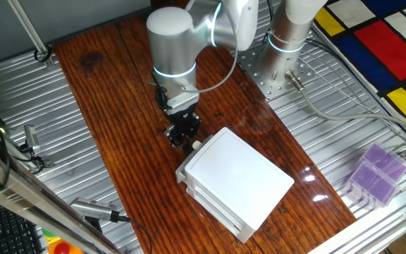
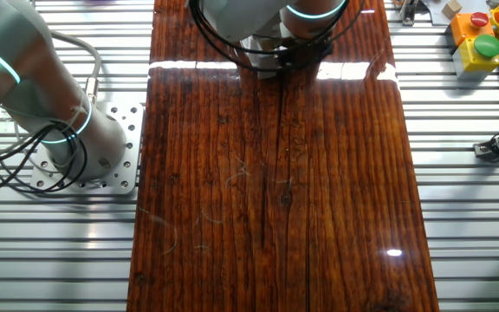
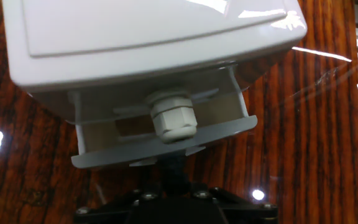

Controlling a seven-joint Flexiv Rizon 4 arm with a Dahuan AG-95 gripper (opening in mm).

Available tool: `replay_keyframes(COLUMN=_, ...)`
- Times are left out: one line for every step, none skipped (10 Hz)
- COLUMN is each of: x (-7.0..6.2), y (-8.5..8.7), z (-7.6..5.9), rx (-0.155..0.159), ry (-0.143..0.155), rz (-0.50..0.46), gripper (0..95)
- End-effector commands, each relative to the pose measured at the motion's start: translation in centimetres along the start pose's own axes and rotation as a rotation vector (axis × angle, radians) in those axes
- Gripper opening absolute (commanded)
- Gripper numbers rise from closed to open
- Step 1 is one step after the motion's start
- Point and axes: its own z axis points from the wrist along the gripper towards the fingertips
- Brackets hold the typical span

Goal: Take something out of a drawer

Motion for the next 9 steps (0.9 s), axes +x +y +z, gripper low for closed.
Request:
replay_keyframes(x=0.3, y=0.0, z=-0.1, rx=-0.001, ry=0.0, rz=0.0, gripper=0.0)
replay_keyframes(x=0.6, y=-0.1, z=-0.1, rx=-0.002, ry=-0.001, rz=-0.003, gripper=0.0)
replay_keyframes(x=0.8, y=-0.1, z=-0.1, rx=-0.003, ry=-0.001, rz=-0.004, gripper=0.0)
replay_keyframes(x=1.0, y=-0.1, z=-0.3, rx=-0.004, ry=0.002, rz=-0.006, gripper=0.0)
replay_keyframes(x=1.3, y=-0.2, z=-0.5, rx=-0.005, ry=0.004, rz=-0.011, gripper=0.0)
replay_keyframes(x=1.6, y=-0.2, z=-0.6, rx=-0.006, ry=0.003, rz=-0.014, gripper=0.0)
replay_keyframes(x=2.0, y=-0.2, z=-0.6, rx=-0.006, ry=0.003, rz=-0.014, gripper=0.0)
replay_keyframes(x=2.2, y=-0.2, z=-0.5, rx=-0.006, ry=0.003, rz=-0.018, gripper=0.0)
replay_keyframes(x=2.4, y=-0.1, z=-0.4, rx=-0.006, ry=0.004, rz=-0.018, gripper=0.0)
